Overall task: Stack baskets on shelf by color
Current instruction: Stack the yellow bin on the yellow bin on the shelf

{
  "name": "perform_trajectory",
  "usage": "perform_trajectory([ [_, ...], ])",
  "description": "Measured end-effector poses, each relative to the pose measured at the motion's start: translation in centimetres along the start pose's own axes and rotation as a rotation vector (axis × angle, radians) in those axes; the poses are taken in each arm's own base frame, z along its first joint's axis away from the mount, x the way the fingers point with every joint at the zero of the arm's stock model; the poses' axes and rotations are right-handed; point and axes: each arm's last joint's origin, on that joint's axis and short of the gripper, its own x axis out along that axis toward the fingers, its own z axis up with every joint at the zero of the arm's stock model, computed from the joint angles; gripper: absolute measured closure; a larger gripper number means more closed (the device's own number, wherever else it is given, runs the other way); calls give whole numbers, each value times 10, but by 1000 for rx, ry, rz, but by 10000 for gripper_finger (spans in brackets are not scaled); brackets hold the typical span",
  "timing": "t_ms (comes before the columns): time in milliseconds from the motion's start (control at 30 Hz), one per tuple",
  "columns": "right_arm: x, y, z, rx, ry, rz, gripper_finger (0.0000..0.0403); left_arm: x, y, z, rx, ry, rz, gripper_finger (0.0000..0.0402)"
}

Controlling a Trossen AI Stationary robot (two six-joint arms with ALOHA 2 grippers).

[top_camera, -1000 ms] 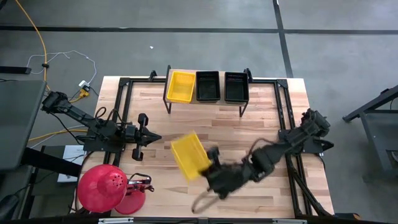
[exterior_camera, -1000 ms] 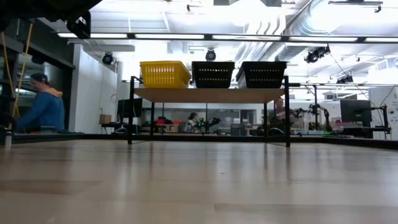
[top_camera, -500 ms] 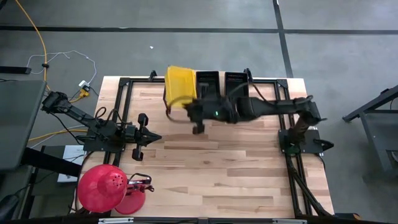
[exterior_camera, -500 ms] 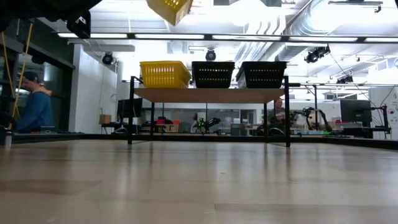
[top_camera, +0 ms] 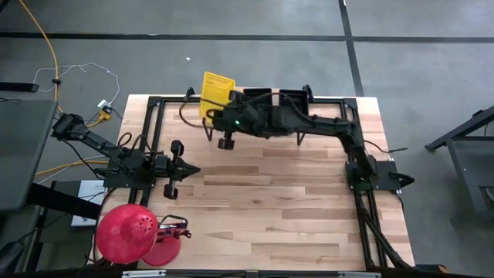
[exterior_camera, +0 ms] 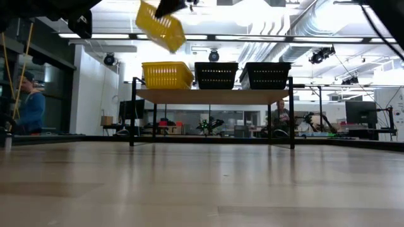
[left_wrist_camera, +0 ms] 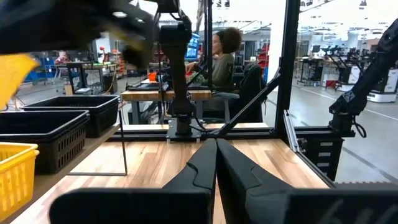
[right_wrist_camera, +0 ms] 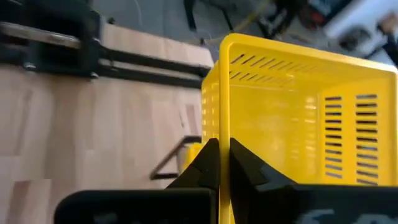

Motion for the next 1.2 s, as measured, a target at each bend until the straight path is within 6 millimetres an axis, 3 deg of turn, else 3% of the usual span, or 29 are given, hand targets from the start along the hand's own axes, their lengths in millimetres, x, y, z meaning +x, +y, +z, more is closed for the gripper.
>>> perform_trajectory([
  [267, 27, -16, -12, 140, 96, -43, 403, 0, 0, -1, 3, 6, -1, 401],
  [467, 37, -17, -25, 152, 151, -32, 403, 0, 0, -1, 3, 6, 0, 401],
  [1200, 36, -11, -33, 67, 217, 56, 403, 0, 0, -1, 3, 6, 2, 401],
])
